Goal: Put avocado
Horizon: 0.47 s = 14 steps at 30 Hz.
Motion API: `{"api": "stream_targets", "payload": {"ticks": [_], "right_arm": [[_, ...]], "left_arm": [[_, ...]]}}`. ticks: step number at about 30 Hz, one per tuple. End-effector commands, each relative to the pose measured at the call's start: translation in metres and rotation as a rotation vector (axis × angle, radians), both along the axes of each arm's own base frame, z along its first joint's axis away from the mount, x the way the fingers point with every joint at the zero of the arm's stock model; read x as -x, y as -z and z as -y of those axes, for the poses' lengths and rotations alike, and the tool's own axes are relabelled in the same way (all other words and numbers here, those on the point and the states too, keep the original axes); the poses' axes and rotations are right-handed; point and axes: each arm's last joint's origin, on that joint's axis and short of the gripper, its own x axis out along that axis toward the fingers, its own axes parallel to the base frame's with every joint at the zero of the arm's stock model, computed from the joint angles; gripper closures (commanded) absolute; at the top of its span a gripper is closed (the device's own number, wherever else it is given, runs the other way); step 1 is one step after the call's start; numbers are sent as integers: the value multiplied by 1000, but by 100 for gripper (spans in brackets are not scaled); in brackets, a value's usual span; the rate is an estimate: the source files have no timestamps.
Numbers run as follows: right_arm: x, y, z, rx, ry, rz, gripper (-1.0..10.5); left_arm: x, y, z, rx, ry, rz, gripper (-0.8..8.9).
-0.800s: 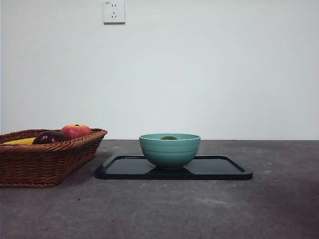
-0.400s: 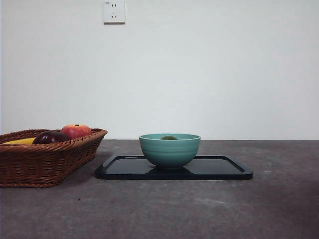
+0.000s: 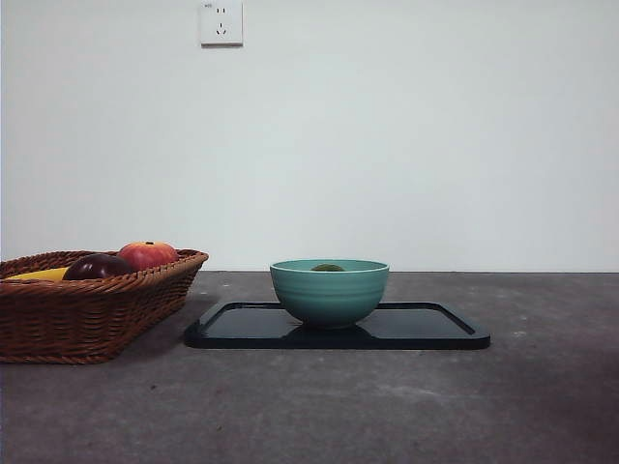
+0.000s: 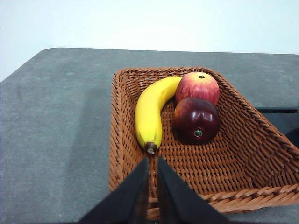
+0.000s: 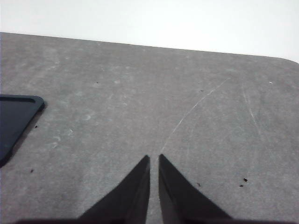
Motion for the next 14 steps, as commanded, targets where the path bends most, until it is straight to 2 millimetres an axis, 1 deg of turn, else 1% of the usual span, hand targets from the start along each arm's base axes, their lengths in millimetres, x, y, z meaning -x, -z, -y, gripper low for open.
{"api": "stream_targets", "payload": {"ticks": [1, 14], "right_arm": [[0, 1, 0, 6, 0, 7, 919], [0, 1, 0, 6, 0, 7, 919]], "left_arm": [[-1, 8, 0, -11, 1, -26, 787], [-1, 8, 1, -11, 7, -26, 787]]}}
